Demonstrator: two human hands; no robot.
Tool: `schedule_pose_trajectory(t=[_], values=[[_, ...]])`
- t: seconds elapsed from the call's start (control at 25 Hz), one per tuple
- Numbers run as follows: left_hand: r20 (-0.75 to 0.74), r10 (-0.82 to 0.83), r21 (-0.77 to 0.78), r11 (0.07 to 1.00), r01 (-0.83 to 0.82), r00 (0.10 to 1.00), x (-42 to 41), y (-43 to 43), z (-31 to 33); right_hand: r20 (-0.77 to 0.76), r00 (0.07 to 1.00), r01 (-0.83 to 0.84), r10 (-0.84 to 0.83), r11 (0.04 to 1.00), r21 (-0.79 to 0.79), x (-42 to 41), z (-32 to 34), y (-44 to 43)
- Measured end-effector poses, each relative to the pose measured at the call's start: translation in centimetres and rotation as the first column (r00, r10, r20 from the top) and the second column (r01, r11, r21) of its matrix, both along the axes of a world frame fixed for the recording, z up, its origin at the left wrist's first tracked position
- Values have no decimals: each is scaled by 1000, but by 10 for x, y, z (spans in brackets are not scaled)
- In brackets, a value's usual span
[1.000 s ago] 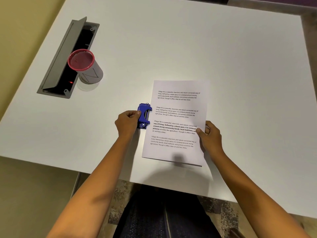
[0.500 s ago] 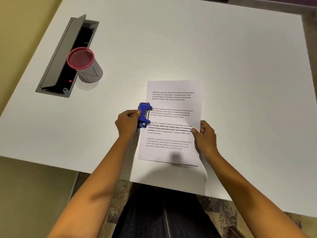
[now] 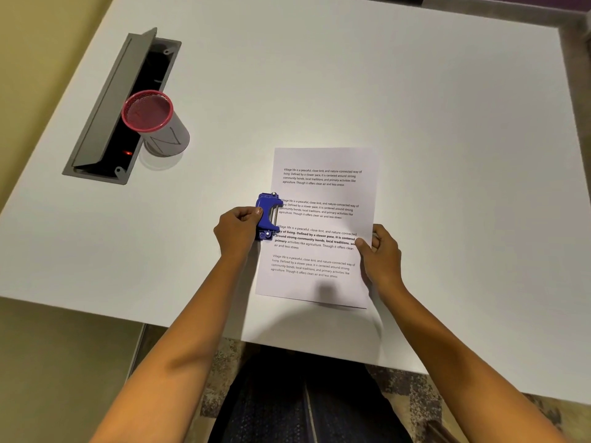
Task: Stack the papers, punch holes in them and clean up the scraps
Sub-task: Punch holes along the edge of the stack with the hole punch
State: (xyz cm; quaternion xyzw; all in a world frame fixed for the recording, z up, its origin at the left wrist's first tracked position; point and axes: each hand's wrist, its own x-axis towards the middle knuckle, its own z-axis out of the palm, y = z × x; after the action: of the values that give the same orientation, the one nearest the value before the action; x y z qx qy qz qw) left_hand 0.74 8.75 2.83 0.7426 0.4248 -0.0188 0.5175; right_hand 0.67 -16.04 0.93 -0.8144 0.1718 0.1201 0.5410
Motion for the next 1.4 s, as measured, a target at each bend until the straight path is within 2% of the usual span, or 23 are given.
schedule_pose_trajectory(t=[0.56,0.96,1.16,1.28,1.4], values=[[-13,33,-65,997,-34,999,2,-1,3,-30,998,-54,54,998,-9,-3,0,-7],[-71,-63,-51,997,59,996,10,9,10,-83,988,-141,132,984,-110,6,-5,-5],[-197,-86,-2,996,87,977,20,16,12,-88,988,-133,123,984,-121,6,-4,-4],[-336,-90,53,992,114,938,29,20,16,-85,991,-111,102,988,-105,5,-3,-4],[-400,-95,100,984,146,912,34,20,17,-90,992,-92,85,992,-85,4,-1,-2]])
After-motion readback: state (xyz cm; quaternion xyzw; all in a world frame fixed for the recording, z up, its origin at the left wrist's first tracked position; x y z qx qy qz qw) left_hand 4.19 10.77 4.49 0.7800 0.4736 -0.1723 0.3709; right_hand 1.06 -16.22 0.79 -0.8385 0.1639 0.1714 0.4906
